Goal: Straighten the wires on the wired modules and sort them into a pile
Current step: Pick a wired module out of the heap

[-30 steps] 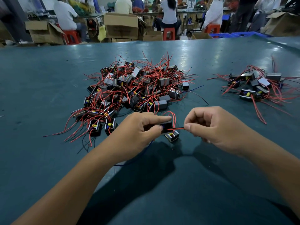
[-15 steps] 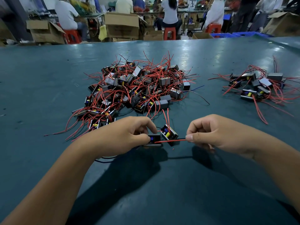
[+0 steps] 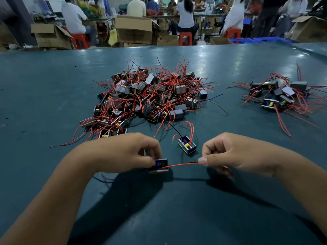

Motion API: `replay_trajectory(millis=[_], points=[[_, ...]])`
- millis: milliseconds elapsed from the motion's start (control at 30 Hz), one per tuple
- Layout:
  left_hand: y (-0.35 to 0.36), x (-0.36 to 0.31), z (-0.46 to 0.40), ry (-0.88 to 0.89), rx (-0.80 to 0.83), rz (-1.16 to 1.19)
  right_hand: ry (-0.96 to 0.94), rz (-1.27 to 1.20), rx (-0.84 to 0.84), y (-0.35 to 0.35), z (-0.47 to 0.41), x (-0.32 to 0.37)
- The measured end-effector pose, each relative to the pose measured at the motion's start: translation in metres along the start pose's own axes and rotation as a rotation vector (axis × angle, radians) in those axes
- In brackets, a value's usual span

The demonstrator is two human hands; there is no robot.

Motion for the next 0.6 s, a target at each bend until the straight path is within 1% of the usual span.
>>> replay_trajectory(millis=[67, 133, 233, 300, 433, 600], points=[[0.001, 0.001, -0.002, -0.033, -0.080, -0.129, 0.030, -0.014, -0.058, 0.001, -0.003, -0.003], [0.001, -0.004, -0.005, 0.007, -0.177, -0.176, 0.041, -0.034, -0.102, 0.003, -0.006, -0.006], [0.006, -0.021, -0.009, 0.135, -0.325, -0.092, 0.017, -0.037, -0.120, 0.005, -0.009, -0.007], [0.010, -0.028, -0.012, 0.169, -0.377, -0.043, -0.004, -0.038, -0.123, 0.005, -0.010, -0.006], [0.019, -0.026, -0.020, 0.136, -0.350, -0.048, -0.034, -0.034, -0.129, 0.004, -0.012, -0.007], [0.019, -0.021, -0.021, 0.127, -0.233, 0.040, -0.045, -0.019, -0.142, 0.001, -0.012, -0.008]])
Point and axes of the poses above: each hand's wrist, its own z-axis away from the middle knuckle, its own y-axis out of the palm, x = y × z, the point moved 4 cm from there along -z, towards the middle knuckle, and after that the axes turned 1 degree about -x, right-handed, at the moved point
